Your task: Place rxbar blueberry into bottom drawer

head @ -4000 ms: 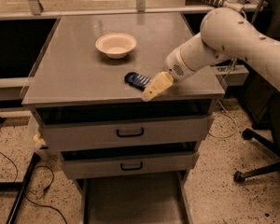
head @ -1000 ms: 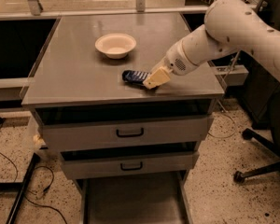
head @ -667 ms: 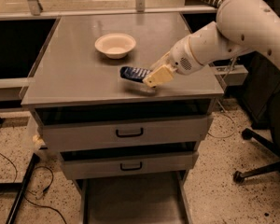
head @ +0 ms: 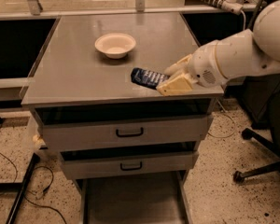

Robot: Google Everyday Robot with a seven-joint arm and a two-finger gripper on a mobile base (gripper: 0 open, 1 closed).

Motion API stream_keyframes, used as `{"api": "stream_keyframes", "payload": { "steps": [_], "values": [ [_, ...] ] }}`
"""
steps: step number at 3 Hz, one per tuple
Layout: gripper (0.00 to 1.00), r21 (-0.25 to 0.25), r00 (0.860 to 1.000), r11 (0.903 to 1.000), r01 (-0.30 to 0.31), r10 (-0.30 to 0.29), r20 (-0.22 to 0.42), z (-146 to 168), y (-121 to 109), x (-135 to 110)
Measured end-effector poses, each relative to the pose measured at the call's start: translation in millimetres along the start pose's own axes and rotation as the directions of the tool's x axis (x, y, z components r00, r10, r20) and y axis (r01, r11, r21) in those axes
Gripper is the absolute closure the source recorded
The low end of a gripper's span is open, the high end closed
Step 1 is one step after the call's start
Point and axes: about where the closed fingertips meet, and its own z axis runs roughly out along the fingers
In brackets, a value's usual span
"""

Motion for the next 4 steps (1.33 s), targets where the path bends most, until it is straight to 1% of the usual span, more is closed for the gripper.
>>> {"api": "stream_keyframes", "payload": {
  "steps": [1,2,3,4],
  "values": [
    [1.00,0.118,0.994,0.9924,0.035,-0.023,-0.103,-31,23,40],
    [1.00,0.161,0.971,0.9860,0.044,-0.005,-0.237,-34,45,105],
    [1.00,0.152,0.954,0.9880,-0.025,0.069,-0.293,-17,68,179],
    [1.00,0.096,0.944,0.9895,-0.108,0.132,-0.303,12,79,227]
  ]
}}
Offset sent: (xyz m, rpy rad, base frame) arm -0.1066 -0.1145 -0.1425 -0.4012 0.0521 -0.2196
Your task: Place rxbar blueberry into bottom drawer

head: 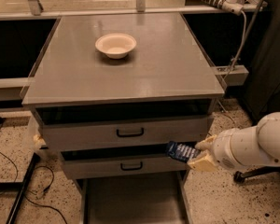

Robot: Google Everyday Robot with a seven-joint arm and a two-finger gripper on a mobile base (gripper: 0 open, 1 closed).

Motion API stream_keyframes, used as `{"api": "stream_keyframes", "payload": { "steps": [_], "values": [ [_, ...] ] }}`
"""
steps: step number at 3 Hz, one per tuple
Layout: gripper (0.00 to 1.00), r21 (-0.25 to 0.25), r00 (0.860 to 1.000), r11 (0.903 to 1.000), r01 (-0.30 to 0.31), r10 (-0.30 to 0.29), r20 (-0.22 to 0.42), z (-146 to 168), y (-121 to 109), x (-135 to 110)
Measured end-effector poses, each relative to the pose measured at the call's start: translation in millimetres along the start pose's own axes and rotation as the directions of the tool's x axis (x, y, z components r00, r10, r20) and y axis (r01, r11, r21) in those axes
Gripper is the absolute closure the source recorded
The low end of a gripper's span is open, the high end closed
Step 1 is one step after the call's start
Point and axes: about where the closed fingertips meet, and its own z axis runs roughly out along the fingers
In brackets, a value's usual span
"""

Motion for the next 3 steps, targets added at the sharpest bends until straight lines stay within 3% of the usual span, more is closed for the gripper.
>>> {"api": "stream_keyframes", "payload": {
  "steps": [1,2,3],
  "values": [
    [1.00,0.000,1.000,1.0000,0.001,-0.001,0.002,3,0,-1],
    [1.00,-0.029,0.999,0.9995,-0.016,0.017,0.033,44,10,14],
    [1.00,-0.064,0.994,0.9979,-0.011,0.018,0.111,107,18,34]
  ]
}}
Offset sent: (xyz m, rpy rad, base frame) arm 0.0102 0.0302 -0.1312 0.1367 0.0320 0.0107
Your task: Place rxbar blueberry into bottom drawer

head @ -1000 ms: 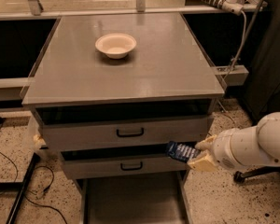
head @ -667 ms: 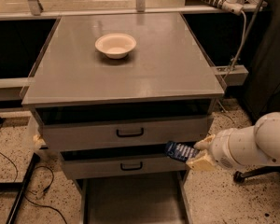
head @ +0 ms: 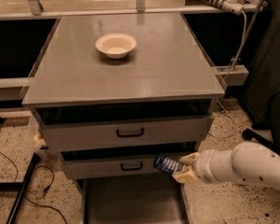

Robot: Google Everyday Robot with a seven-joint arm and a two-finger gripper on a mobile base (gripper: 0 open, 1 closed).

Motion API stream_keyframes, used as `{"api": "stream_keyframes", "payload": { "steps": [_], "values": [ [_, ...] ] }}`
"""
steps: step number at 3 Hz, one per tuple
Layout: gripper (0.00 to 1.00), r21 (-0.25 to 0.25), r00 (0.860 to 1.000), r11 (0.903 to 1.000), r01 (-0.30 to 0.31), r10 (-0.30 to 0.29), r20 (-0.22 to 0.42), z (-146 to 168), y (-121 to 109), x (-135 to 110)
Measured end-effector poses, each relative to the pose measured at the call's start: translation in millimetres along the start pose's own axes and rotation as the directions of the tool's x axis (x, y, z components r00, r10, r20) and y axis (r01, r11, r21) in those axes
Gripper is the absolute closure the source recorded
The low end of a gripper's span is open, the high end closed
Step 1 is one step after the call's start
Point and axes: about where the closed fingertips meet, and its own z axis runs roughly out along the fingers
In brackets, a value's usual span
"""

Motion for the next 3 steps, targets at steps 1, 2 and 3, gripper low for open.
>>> {"api": "stream_keyframes", "payload": {
  "steps": [1,2,3],
  "values": [
    [1.00,-0.012,0.998,0.9995,0.029,-0.028,0.055,51,1,26],
    [1.00,-0.053,0.996,0.9984,0.023,-0.018,0.083,88,-6,57],
    [1.00,-0.123,0.994,0.9895,-0.075,0.084,0.070,123,-8,101]
  ]
}}
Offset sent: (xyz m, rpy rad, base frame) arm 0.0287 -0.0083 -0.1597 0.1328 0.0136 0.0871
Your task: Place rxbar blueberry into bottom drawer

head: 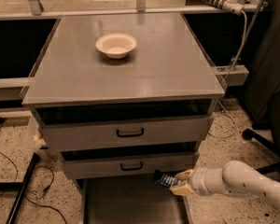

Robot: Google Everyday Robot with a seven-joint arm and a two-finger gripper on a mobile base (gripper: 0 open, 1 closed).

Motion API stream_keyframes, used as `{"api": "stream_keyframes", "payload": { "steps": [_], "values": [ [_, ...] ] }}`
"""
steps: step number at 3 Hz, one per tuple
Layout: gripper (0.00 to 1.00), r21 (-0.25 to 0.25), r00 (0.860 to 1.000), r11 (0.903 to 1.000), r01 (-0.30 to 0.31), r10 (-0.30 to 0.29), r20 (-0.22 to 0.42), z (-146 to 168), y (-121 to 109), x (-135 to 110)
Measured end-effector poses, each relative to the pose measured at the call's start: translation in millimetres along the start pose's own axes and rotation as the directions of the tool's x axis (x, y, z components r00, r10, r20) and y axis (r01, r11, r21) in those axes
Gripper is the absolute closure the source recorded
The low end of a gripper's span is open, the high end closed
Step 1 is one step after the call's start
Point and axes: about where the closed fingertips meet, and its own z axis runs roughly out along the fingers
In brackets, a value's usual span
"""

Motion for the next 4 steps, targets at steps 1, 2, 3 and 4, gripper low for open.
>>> {"api": "stream_keyframes", "payload": {
  "steps": [1,2,3,4],
  "values": [
    [1.00,0.000,1.000,1.0000,0.000,0.000,0.000,0,0,0],
    [1.00,-0.049,1.000,0.9987,0.014,-0.014,0.005,40,12,10],
    [1.00,-0.077,0.999,0.9962,0.041,-0.040,0.013,99,21,26],
    [1.00,-0.074,0.998,0.9952,0.063,-0.063,0.005,154,25,48]
  ]
}}
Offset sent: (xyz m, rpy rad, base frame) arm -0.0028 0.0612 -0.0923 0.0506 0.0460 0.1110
